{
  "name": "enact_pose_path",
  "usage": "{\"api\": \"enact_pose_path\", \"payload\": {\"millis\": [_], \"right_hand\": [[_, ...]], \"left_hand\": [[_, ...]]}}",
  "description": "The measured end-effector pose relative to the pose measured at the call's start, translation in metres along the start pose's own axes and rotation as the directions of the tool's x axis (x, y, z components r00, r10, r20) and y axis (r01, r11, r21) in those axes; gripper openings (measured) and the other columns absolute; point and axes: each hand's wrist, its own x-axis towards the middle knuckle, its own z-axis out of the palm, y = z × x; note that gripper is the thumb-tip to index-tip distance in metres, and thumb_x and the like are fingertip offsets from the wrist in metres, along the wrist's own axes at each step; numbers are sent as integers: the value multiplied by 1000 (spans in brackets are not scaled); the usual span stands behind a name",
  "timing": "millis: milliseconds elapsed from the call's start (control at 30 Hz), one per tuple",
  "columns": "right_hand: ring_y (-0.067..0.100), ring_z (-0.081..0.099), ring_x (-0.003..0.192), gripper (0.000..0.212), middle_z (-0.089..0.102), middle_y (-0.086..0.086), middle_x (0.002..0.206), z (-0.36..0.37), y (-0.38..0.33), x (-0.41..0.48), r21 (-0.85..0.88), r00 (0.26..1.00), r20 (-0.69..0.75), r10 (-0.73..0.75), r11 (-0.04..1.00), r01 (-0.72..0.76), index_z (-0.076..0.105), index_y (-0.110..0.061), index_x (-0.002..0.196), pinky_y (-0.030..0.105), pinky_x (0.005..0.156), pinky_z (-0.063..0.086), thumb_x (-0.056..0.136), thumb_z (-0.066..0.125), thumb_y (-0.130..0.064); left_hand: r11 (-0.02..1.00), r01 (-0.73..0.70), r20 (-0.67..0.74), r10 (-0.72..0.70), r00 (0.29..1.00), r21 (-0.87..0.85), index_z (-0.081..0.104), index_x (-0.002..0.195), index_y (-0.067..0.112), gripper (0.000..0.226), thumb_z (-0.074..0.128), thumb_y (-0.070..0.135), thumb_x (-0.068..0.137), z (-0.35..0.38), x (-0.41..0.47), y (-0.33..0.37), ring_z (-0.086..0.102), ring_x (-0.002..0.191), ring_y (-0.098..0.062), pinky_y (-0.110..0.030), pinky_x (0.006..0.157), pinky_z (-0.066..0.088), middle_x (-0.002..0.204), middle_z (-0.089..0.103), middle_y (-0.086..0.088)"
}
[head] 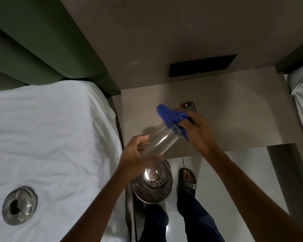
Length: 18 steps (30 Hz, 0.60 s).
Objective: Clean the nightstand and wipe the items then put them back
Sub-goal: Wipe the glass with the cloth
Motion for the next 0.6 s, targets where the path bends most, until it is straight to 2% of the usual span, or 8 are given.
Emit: {"api": "enact_pose_path", "payload": {"millis": [100, 200, 267, 333, 400, 467, 533, 600], "right_hand": [[6, 63, 66, 30, 67, 3, 79, -2, -7, 14, 125, 999, 42, 28, 992, -33, 67, -8, 108, 21, 62, 48, 91, 44, 3], [6, 68, 68, 32, 69, 8, 81, 5, -16, 21, 297, 999, 37, 16, 955, -26, 68, -8, 105, 17, 60, 51, 89, 44, 6], [5, 66, 64, 34, 72, -4, 73, 7, -18, 26, 339, 999, 37, 12, 940, -23, 69, -18, 98, 16, 56, 50, 89, 45, 4], [3, 59, 52, 31, 66, -11, 58, 5, -15, 36, 335, 999, 14, 50, 941, -52, 69, -18, 91, 18, 51, 46, 89, 46, 3], [12, 55, 47, 24, 61, -6, 49, 2, -4, 45, 324, 995, -8, 102, 942, -93, 67, -9, 92, 26, 50, 43, 89, 47, 2], [19, 54, 47, 22, 60, -2, 49, -2, 11, 52, 322, 986, -40, 164, 936, -142, 67, -11, 93, 29, 51, 44, 89, 47, -1], [27, 55, 50, 20, 60, 10, 56, -5, 31, 59, 315, 979, -42, 199, 933, -176, 66, -12, 88, 36, 53, 45, 89, 48, -3], [31, 58, 59, 21, 62, 23, 70, -5, 42, 55, 349, 972, -34, 233, 914, -207, 67, -14, 84, 43, 58, 48, 89, 50, -3]], "left_hand": [[993, -67, -45, 71, 996, 100, 51, 128, 34, 85, 88, 46, 53, 10, 4, 5, 55, 93, 15, -1, 66, 45, 104, 54, 27], [957, -142, -23, 153, 988, 253, 47, 133, 32, 85, 81, 53, 58, 22, 18, 15, 55, 94, 0, -12, 67, 43, 107, 50, 18], [946, -133, -58, 157, 986, 296, 55, 118, 24, 71, 79, 55, 59, 28, 31, 16, 57, 94, -12, -25, 71, 47, 99, 52, 12], [948, -72, -122, 114, 986, 309, 59, 105, 22, 62, 80, 58, 58, 31, 48, 13, 55, 95, -16, -31, 76, 48, 90, 56, 9], [979, 10, -190, 30, 981, 204, 58, 103, 20, 62, 85, 53, 58, 30, 71, 6, 58, 97, -21, -35, 78, 53, 94, 63, 2], [994, 73, -249, -49, 967, 87, 57, 113, 14, 67, 87, 45, 61, 28, 100, -1, 63, 99, -27, -40, 80, 56, 104, 68, -8], [992, 121, -304, -103, 947, 39, 55, 123, 9, 72, 85, 41, 66, 27, 138, -8, 64, 105, -26, -40, 87, 55, 115, 68, -12], [992, 123, -386, -119, 915, -15, 56, 124, 10, 69, 84, 38, 68, 22, 164, -7, 61, 106, -17, -30, 85, 50, 119, 66, -8]]}}
